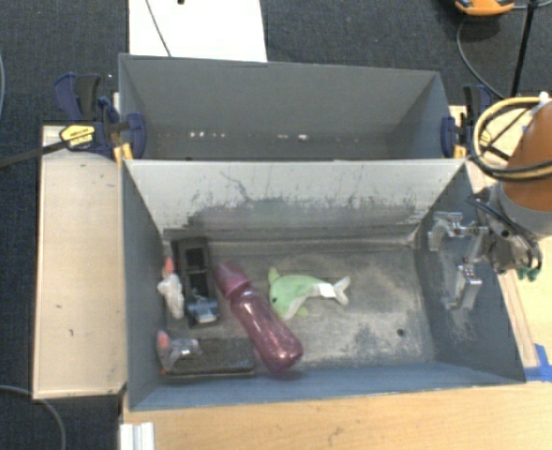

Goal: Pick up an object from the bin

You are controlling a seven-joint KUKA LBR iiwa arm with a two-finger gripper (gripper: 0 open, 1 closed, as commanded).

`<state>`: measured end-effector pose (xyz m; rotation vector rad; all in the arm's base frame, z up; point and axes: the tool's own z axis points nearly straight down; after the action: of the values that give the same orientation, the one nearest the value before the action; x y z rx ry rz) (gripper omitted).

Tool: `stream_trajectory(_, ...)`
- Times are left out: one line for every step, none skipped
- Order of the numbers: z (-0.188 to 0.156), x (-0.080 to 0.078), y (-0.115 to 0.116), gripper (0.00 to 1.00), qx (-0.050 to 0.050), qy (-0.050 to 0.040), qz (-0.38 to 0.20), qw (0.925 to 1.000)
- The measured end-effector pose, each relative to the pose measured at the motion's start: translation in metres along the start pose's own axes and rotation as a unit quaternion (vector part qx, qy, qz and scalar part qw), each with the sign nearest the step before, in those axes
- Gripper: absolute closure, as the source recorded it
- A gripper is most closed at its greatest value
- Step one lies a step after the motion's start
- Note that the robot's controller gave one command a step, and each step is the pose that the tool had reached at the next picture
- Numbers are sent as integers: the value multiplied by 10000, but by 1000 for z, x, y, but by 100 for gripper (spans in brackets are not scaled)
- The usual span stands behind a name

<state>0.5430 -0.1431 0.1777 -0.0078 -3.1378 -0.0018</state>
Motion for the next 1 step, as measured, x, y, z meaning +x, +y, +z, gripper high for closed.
stream_trajectory(-5, -1, 1, 0, 9, -38, -22, 10000)
